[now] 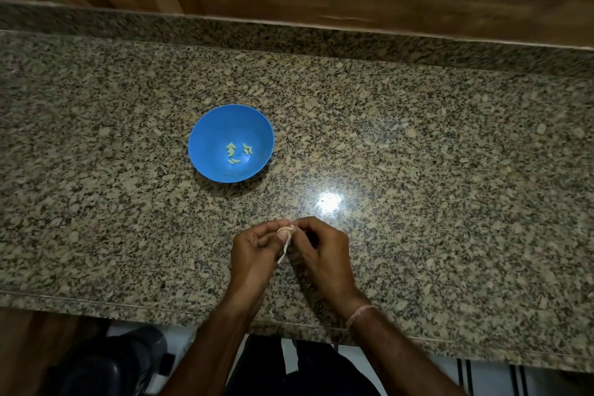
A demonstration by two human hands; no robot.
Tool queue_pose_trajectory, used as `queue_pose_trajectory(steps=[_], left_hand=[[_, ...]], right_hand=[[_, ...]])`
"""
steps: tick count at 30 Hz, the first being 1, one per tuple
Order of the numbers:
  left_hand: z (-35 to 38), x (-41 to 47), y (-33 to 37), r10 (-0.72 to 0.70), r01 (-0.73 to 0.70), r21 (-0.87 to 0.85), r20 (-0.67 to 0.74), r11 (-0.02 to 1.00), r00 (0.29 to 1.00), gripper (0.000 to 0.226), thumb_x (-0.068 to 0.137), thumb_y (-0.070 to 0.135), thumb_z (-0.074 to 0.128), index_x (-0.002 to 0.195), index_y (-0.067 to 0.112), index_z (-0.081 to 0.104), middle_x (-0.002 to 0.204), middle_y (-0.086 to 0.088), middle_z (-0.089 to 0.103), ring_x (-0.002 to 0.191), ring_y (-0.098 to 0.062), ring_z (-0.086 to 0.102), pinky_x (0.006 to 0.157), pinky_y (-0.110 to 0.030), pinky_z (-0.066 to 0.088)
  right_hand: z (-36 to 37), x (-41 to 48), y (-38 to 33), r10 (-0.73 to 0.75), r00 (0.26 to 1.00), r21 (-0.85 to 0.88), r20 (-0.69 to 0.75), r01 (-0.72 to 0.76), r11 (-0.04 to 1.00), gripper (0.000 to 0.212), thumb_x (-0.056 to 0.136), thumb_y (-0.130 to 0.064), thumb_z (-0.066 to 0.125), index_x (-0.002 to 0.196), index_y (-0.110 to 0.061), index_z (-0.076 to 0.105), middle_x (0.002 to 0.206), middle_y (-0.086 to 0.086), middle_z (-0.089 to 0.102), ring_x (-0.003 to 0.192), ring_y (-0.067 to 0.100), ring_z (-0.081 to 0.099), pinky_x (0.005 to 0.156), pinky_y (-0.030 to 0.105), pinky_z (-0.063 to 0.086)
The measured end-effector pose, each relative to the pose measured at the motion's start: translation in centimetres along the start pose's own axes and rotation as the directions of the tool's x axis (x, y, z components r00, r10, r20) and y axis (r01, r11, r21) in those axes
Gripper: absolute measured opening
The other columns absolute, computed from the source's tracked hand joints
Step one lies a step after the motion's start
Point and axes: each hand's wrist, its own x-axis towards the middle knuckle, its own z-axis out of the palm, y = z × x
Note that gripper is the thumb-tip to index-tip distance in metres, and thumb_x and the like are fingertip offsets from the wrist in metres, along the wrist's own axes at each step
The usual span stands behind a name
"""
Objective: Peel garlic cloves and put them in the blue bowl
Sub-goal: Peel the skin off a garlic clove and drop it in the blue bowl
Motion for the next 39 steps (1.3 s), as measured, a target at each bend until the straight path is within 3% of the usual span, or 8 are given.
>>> queue_pose_trajectory(steps=[3,7,13,21,24,28,34,39], left_hand=[[-0.2,0.8,0.1,0.026,-0.021,0.067,-0.081,0.998,0.996,0.018,0.096,0.007,0.069,0.109,0.016,0.077,0.098,-0.003,0.081,0.093,-0.013,0.077,0.082,-0.031,0.061],[-1.1,2.5,0.7,0.392,-0.286,0.526,-0.099,0.801,0.915,0.013,0.093,0.012,0.074,0.105,0.019,0.076,0.093,0.011,0.073,0.081,0.002,0.068,0.069,-0.006,0.048],[-1.9,2.9,-1.0,0.574,-0.335,0.861,0.062,0.383,0.816,0.037,0.087,0.022,0.079,0.121,0.021,0.065,0.116,-0.001,0.061,0.109,-0.025,0.053,0.085,-0.045,0.047],[-1.8,-0.5,-5.7,0.448,-0.313,0.733,0.012,0.604,0.894,0.023,0.092,0.032,0.074,0.109,0.035,0.058,0.105,0.015,0.055,0.097,-0.012,0.056,0.069,-0.038,0.052],[-2.3,0.0,-5.0,0.418,-0.31,0.726,0.035,0.613,0.908,0.027,0.088,0.035,0.077,0.102,0.04,0.055,0.096,0.018,0.051,0.09,-0.008,0.054,0.062,-0.032,0.047],[-2.7,0.5,-4.6,0.4,-0.325,0.733,0.079,0.597,0.913,0.024,0.087,0.036,0.078,0.095,0.038,0.056,0.09,0.02,0.047,0.083,-0.004,0.049,0.055,-0.023,0.032],[-3.2,0.7,-4.5,0.392,-0.344,0.752,0.124,0.562,0.912,0.021,0.089,0.037,0.076,0.097,0.035,0.057,0.094,0.017,0.046,0.087,-0.008,0.05,0.055,-0.023,0.03],[-3.6,0.7,-4.4,0.396,-0.382,0.741,0.171,0.552,0.902,0.021,0.09,0.033,0.076,0.099,0.031,0.058,0.097,0.014,0.048,0.09,-0.011,0.052,0.059,-0.029,0.034]], right_hand=[[0.0,0.4,0.2,0.075,0.997,0.094,-0.005,-0.074,0.993,0.008,0.099,-0.018,0.069,0.1,-0.016,0.077,0.085,-0.005,0.077,0.077,0.01,0.073,0.069,0.026,0.058],[-1.2,0.3,1.1,0.135,0.99,0.047,0.025,-0.137,0.99,0.007,0.096,-0.016,0.073,0.096,-0.017,0.08,0.086,-0.007,0.078,0.081,0.009,0.074,0.075,0.029,0.062],[-1.4,-1.2,2.2,0.086,0.992,-0.117,0.098,-0.074,0.99,0.011,0.097,-0.028,0.068,0.095,-0.024,0.078,0.085,-0.01,0.076,0.079,0.008,0.073,0.074,0.042,0.06],[-1.4,-1.4,2.0,0.134,0.98,-0.132,0.145,-0.115,0.984,0.008,0.088,-0.014,0.08,0.083,-0.02,0.078,0.077,-0.01,0.076,0.075,0.007,0.074,0.072,0.04,0.062],[-1.2,-1.4,1.9,0.166,0.975,-0.162,0.151,-0.141,0.977,0.015,0.082,-0.013,0.084,0.077,-0.02,0.073,0.074,-0.006,0.075,0.071,0.011,0.074,0.07,0.041,0.063],[-0.4,-1.1,1.3,0.186,0.971,-0.289,0.148,-0.137,0.947,0.018,0.083,-0.007,0.083,0.075,-0.018,0.072,0.071,-0.008,0.074,0.069,0.001,0.071,0.066,0.025,0.06],[1.4,-2.2,0.3,0.182,0.982,-0.513,0.052,-0.13,0.849,0.027,0.079,0.004,0.068,0.069,-0.022,0.067,0.064,-0.012,0.066,0.061,0.002,0.061,0.058,0.028,0.053],[2.1,-2.1,-0.3,0.252,0.967,-0.537,-0.043,-0.235,0.81,0.021,0.081,-0.003,0.071,0.069,-0.02,0.067,0.065,-0.007,0.068,0.063,0.012,0.065,0.061,0.037,0.057]])
